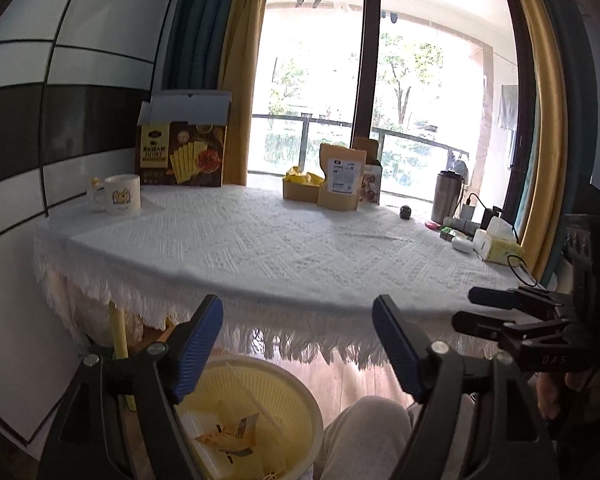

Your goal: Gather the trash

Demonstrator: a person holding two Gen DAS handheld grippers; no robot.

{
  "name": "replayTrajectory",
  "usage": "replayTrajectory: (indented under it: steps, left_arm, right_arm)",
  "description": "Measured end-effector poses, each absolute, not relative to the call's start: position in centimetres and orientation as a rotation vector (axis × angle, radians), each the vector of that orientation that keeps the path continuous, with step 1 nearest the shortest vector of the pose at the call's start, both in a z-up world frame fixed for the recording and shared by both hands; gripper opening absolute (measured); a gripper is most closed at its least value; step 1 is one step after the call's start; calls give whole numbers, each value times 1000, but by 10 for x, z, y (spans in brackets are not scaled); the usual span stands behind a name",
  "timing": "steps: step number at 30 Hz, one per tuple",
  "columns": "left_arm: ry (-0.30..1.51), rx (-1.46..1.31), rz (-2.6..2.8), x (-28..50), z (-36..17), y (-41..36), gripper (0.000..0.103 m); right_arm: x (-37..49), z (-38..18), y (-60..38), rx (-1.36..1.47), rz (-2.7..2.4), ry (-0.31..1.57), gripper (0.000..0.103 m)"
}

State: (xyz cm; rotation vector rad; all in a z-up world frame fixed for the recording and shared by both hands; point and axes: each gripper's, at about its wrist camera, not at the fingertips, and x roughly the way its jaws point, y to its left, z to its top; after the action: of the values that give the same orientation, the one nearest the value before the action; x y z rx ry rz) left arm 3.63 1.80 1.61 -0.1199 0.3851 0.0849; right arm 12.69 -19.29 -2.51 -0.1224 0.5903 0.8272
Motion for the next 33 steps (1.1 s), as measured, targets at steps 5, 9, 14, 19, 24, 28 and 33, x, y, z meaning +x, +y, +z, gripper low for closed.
replayTrajectory:
  steps: [5,9,14,19,24,28,33]
  left_arm:
    - [335,-104,102,33,35,14,88]
    - [292,-49,137,27,46,9,95]
    - [255,-13,145,20,57,6,102]
    - [221,11,140,12,66,4,103]
    - [198,10,99,5,70,3,103]
    - [192,8,79,3,67,3,103]
    - [203,-43,45,4,61,12,103]
  right_arm:
    - [117,3,-209,-119,807,521,69]
    - [107,25,-220,-119,799,465,74]
    - [92,51,-229,-108,797,391,88]
    - [83,68,-230,-98,811,345,99]
    - [79,75,-222,-102,803,332,102]
    - [78,73,-214,-104,809,341,102]
    - [80,65,-201,-127,821,353,102]
